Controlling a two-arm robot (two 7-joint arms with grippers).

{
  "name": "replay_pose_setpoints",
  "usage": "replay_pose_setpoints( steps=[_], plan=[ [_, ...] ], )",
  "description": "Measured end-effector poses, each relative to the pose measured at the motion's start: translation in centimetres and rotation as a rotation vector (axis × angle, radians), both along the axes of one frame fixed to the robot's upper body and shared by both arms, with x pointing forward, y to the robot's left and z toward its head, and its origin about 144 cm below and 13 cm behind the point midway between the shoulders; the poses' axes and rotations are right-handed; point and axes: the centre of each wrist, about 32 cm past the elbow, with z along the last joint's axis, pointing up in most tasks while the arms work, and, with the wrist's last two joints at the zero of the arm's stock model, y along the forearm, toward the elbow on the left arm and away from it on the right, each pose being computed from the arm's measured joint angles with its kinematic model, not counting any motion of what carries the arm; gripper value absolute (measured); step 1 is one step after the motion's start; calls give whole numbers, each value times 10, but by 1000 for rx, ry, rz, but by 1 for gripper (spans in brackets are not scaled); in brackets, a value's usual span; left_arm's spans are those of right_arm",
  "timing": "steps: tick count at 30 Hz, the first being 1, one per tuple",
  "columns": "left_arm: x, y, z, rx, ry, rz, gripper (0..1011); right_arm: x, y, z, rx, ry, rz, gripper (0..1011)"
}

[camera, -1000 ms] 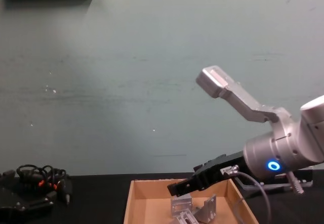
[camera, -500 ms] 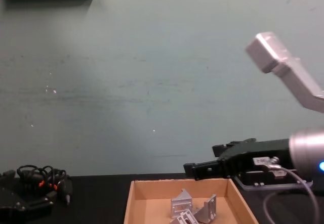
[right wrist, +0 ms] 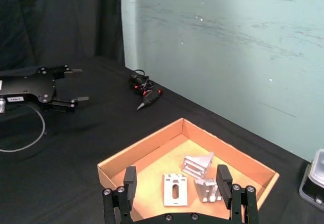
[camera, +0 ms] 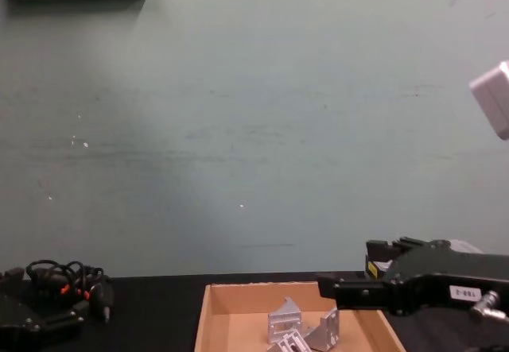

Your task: Use one hand to pick up the angle iron from the table and place it into the box.

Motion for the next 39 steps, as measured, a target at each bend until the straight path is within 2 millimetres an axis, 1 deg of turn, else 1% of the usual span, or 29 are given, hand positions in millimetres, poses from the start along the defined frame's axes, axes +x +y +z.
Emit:
replay_pose_setpoints(
  steps=[4, 21, 26, 30, 33, 39],
  plan=[
    [0, 0, 0, 0, 0, 0, 1011, -2, -1, -3, 4, -1, -10, 1003],
    [0, 0, 0, 0, 0, 0, 1011, 0, -1, -2, 1, -1, -9, 1003],
    [0, 0, 0, 0, 0, 0, 1012, -1, -4, -5, -7, -5, -29, 1003],
    [0, 0, 0, 0, 0, 0, 1011, -4, -11, -12, -27, -23, -83, 1003],
    [0, 0, 0, 0, 0, 0, 1011, -7, -20, -20, -50, -46, -147, 1003],
    [0, 0, 0, 0, 0, 0, 1011, -18, -45, -41, -110, -112, -311, 1003]
  ],
)
